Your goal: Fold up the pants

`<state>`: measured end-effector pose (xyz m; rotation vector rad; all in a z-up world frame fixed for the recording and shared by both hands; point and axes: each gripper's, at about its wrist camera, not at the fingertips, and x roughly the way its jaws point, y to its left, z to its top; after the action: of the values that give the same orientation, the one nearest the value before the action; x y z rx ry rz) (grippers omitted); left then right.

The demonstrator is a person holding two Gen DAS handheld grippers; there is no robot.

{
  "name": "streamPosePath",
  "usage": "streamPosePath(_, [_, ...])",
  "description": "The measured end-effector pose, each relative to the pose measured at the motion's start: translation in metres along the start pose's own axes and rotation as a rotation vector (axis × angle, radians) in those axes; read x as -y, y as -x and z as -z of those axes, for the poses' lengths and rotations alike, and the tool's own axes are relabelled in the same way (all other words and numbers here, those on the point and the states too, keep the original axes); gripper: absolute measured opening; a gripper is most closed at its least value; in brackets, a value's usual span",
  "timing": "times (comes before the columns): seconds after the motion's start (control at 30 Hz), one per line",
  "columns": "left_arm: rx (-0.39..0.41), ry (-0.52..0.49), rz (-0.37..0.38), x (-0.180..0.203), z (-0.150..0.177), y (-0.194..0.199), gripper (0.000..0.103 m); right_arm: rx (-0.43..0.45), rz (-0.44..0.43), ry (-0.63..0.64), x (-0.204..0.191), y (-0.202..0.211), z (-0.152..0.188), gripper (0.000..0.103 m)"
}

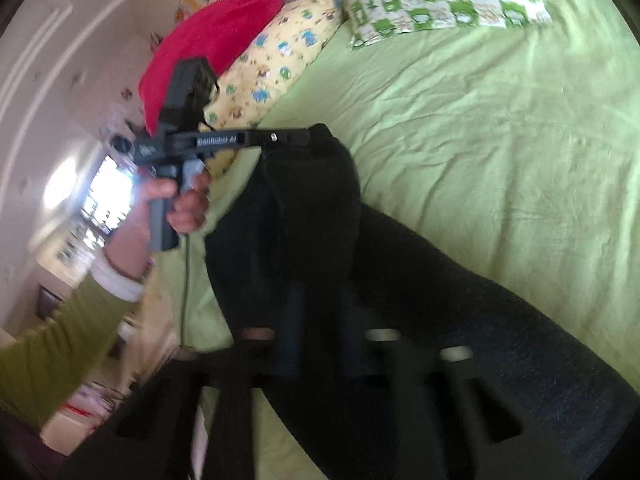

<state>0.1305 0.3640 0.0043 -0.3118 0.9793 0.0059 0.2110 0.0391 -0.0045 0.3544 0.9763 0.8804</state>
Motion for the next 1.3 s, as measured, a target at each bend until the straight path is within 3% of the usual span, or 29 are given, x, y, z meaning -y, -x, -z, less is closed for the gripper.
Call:
streamPosePath(0.2, [0.113, -0.027, -0.004, 0.017, 0.025, 0.049, 0.006, 0.061, 0.029, 0.11, -0.035, 0.019, 0.011, 0.007])
streamPosePath(0.47, [0.262, 0.046, 0.016, 0.01, 0.083, 0.102, 0.004, 0.059, 0.042, 0.201, -0.062, 0.026, 0.037, 0.007])
streamPosePath(0.73, [0.276, 0.224, 0.062, -0.021, 0.142, 0.091, 0.004, 0.018, 0.099, 0.231, -0.068, -0.002, 0.06, 0.007])
streamPosePath(0.9, [0.292, 0.282, 0.101, -0.015, 0.165, 0.092, 0.002, 0.003, 0.143, 0.286, -0.075, -0.009, 0.071, 0.007])
streamPosePath(1.0, [0.314, 0.292, 0.137, -0.001, 0.168, 0.101, 0.011, -0.006, 0.155, 0.305, -0.078, -0.011, 0.073, 0.01])
streamPosePath(1.03, [0.319, 0.29, 0.139, 0.005, 0.167, 0.103, 0.025, -0.006, 0.152, 0.303, -0.079, -0.011, 0.073, 0.011])
streamPosePath(1.07, [0.323, 0.294, 0.131, 0.011, 0.167, 0.105, 0.05, -0.005, 0.146, 0.3, -0.079, -0.011, 0.073, 0.013])
streamPosePath(1.13, [0.336, 0.326, 0.098, 0.023, 0.169, 0.108, 0.082, -0.003, 0.125, 0.296, -0.081, -0.01, 0.075, 0.013])
streamPosePath(1.3, [0.37, 0.382, 0.093, 0.041, 0.171, 0.11, 0.082, -0.006, 0.099, 0.309, -0.09, -0.012, 0.083, 0.014])
